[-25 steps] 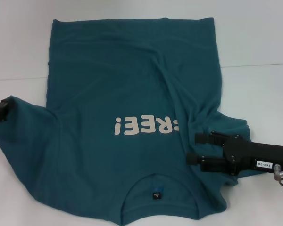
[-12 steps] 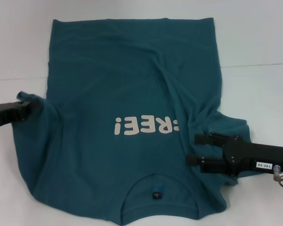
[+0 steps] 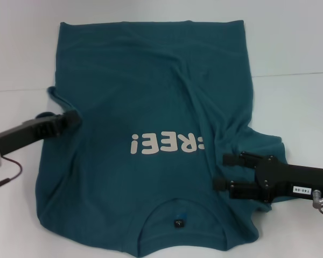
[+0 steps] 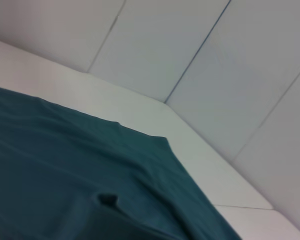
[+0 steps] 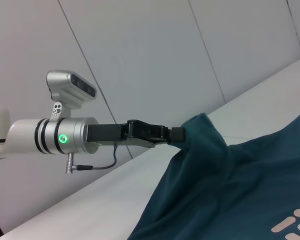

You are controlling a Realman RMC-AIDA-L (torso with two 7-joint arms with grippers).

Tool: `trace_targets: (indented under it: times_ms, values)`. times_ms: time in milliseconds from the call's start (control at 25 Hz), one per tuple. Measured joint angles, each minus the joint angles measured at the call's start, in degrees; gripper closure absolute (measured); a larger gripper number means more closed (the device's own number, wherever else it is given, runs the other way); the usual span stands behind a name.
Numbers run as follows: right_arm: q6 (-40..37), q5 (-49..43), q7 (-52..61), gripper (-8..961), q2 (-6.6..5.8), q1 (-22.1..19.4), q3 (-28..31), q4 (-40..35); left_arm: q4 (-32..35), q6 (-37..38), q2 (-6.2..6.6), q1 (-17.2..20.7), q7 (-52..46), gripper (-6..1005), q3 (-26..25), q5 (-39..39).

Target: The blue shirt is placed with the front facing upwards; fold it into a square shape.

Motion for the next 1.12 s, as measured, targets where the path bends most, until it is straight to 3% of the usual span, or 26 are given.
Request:
trace_targets:
  times_ms: [480,920,1000,1120]
  values:
    - [-0.15,-0.14,-0.02,110,0.0,-0.4,-0.05,0.1,-9.87,0.61,-0.06,-0.5,4.53,982,1.72,-4.85]
    - [-0.31,-0.23,0.34,114,0.0,-0.1,-0.13,0.17,-8.01,0.26,-0.03,2.94,9.75,564,1.52,-5.0]
    - [-0.35,-0.29,0.63,115,-0.03,0.08,-0.13,0.17,-7.82,-1.75,-0.06,3.41,11.42,325,1.52,-5.01]
    - [-0.22,-0.3,1.28,116,-0.08,0.19,-0.13,0.17,-7.83,-6.15,-0.07,3.75,13.53,262,1.5,-4.75]
